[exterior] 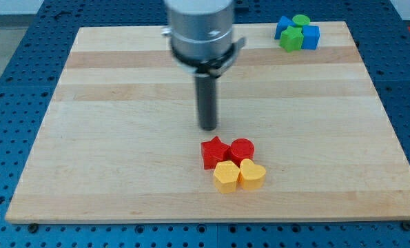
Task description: Move your arm towards the yellow heart
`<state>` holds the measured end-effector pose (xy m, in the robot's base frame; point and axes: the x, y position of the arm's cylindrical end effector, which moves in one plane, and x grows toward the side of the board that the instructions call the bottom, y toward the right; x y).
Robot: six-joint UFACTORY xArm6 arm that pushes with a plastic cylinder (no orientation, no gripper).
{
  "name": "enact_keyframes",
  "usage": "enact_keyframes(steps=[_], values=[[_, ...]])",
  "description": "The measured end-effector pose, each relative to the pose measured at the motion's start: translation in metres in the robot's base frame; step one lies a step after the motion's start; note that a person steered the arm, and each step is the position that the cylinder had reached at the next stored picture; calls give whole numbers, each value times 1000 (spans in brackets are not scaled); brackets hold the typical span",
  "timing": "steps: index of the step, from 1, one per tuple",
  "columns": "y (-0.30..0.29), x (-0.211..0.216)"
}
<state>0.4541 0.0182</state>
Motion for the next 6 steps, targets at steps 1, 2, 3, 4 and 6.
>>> enact_keyframes(steps=[1,2,3,4,6], values=[[130,-10],[219,56],[220,149],[173,162],[70,147]])
